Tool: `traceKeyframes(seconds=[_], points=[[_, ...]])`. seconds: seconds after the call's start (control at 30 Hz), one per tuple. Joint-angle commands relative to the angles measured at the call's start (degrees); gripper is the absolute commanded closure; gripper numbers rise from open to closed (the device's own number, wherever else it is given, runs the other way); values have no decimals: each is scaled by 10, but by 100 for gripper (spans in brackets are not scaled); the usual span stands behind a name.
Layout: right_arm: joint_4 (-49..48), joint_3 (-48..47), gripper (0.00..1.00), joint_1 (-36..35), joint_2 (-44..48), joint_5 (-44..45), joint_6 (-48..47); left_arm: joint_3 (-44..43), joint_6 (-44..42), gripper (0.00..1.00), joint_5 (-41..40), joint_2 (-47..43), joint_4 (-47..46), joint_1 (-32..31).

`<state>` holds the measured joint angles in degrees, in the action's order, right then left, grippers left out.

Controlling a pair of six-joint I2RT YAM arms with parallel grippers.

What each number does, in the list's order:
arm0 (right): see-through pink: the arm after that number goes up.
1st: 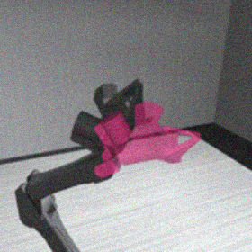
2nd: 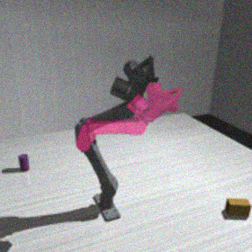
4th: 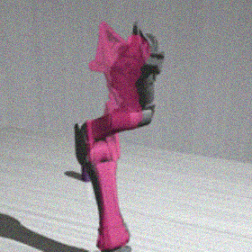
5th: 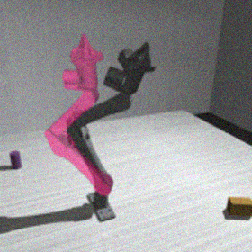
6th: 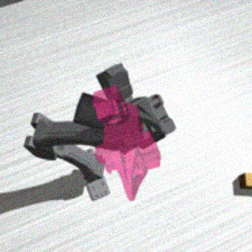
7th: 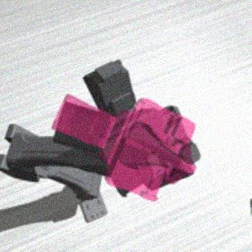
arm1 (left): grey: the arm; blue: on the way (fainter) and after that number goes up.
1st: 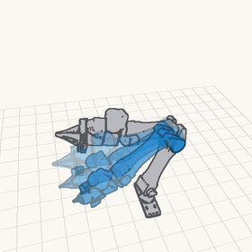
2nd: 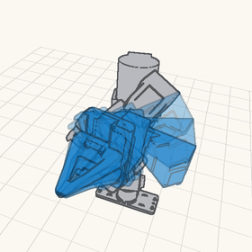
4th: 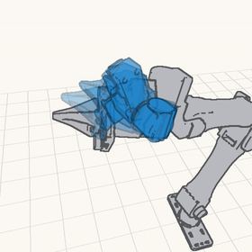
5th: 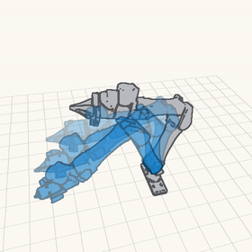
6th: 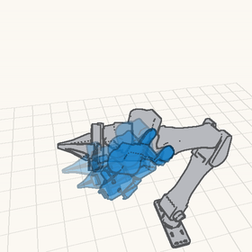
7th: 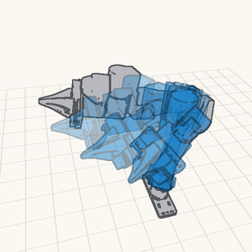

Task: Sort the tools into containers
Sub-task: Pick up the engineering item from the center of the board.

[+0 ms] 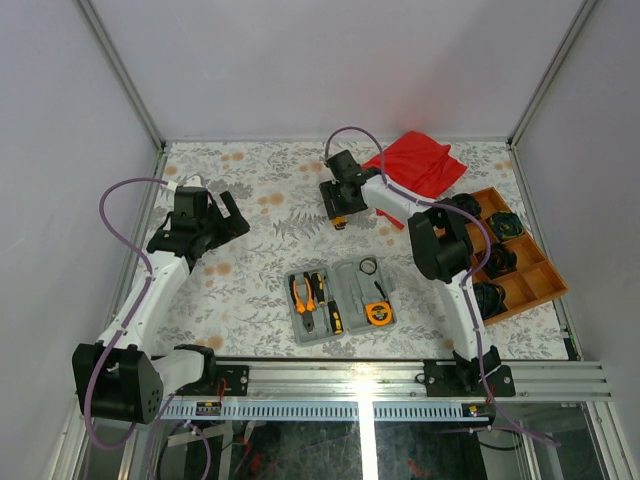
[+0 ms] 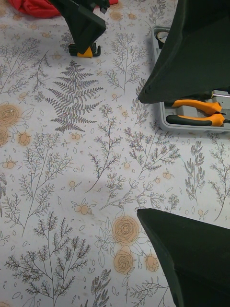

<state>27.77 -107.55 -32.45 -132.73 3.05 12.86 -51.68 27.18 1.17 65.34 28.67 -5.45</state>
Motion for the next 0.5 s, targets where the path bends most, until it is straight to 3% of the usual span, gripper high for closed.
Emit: traceKeyframes(seconds=[0.0, 0.23, 0.47], points=[[25, -37, 32, -14, -13, 30, -14, 3, 2, 12, 5, 1, -29, 6], [44, -23, 41, -16, -21, 46, -17, 3, 2, 12, 5, 1, -29, 5], [35, 4, 63, -16, -6, 44, -16, 2, 2, 12, 6, 0, -29, 5]])
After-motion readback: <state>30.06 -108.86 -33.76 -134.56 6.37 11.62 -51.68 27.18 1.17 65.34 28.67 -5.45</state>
